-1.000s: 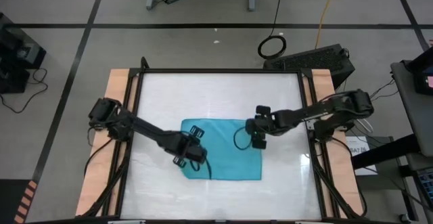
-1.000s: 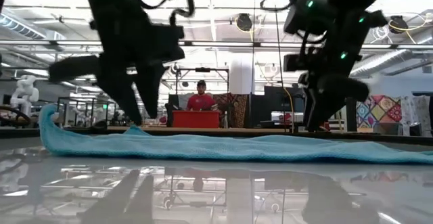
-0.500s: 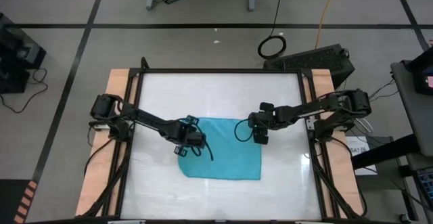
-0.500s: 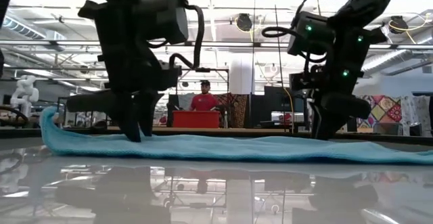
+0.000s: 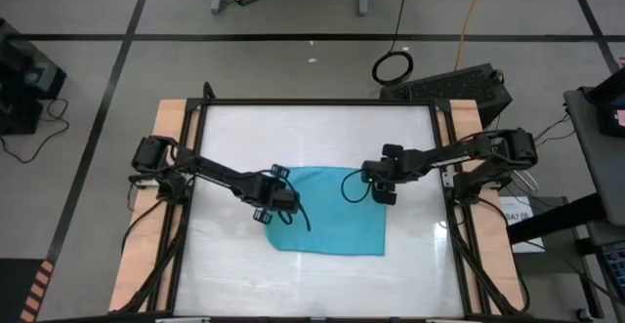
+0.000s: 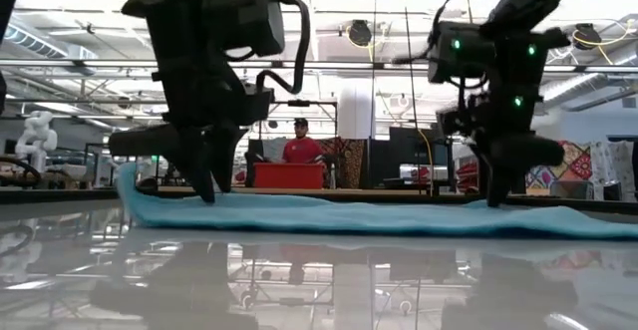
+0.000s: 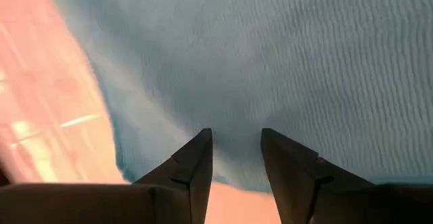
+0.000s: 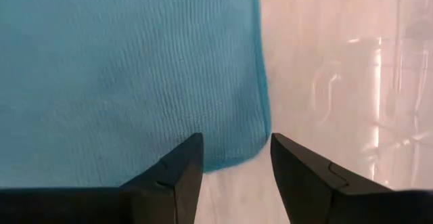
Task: Roll towel
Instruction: Fold the blue towel
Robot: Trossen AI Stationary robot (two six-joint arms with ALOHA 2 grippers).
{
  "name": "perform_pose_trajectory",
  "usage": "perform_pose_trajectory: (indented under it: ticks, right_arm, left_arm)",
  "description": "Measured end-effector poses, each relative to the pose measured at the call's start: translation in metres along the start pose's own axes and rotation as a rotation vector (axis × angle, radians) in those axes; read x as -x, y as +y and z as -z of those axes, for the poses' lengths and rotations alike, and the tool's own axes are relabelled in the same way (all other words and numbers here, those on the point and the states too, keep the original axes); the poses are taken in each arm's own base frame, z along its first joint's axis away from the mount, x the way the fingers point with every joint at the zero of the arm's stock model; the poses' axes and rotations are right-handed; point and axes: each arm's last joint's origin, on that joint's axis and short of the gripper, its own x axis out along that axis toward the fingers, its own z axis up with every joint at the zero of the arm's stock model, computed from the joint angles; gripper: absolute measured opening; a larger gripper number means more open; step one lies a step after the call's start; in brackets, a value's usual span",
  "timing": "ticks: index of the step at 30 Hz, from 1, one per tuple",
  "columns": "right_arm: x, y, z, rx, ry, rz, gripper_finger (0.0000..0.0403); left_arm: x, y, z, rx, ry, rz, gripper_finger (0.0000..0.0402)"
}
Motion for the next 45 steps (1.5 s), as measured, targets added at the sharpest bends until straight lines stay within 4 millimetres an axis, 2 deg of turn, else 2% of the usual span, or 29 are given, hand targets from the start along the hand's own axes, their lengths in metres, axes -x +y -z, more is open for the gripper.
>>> perform_pose_trajectory:
  ticks: [5, 9, 13, 18, 23, 27, 32, 37, 45]
  right_arm:
    - [0.016, -0.002, -0.001, -0.006, -0.038, -0.027, 0.0164]
    - [0.033, 0.009, -0.002, 0.007, -0.128, -0.173, 0.0164]
    - [0.052, 0.036, 0.001, 0.092, -0.232, -0.285, 0.0164]
    - [0.072, 0.08, 0.011, 0.26, -0.342, -0.364, 0.0164]
    - [0.086, 0.117, 0.027, 0.357, -0.405, -0.421, 0.0164]
    - [0.092, 0.137, 0.041, 0.427, -0.447, -0.39, 0.0164]
    - [0.088, 0.157, 0.053, 0.56, -0.463, -0.326, 0.0164]
    - [0.072, 0.172, 0.058, 0.599, -0.399, -0.297, 0.0164]
    - [0.055, 0.184, 0.061, 0.632, -0.343, -0.272, 0.0164]
  left_arm:
    - [0.015, 0.001, -0.002, 0.005, -0.045, -0.035, 0.0134]
    - [0.033, -0.001, -0.001, 0.054, -0.107, -0.019, 0.0134]
    - [0.053, -0.02, -0.001, 0.035, -0.197, 0.074, 0.0134]
    - [0.076, -0.056, -0.006, -0.056, -0.306, 0.15, 0.0134]
    - [0.089, -0.09, -0.007, -0.113, -0.36, 0.183, 0.0134]
    - [0.095, -0.104, -0.006, -0.119, -0.375, 0.166, 0.0134]
    - [0.089, -0.109, -0.005, -0.116, -0.405, 0.113, 0.0134]
    - [0.077, -0.112, -0.007, -0.143, -0.393, 0.108, 0.0134]
    - [0.058, -0.117, -0.012, -0.194, -0.332, 0.108, 0.0134]
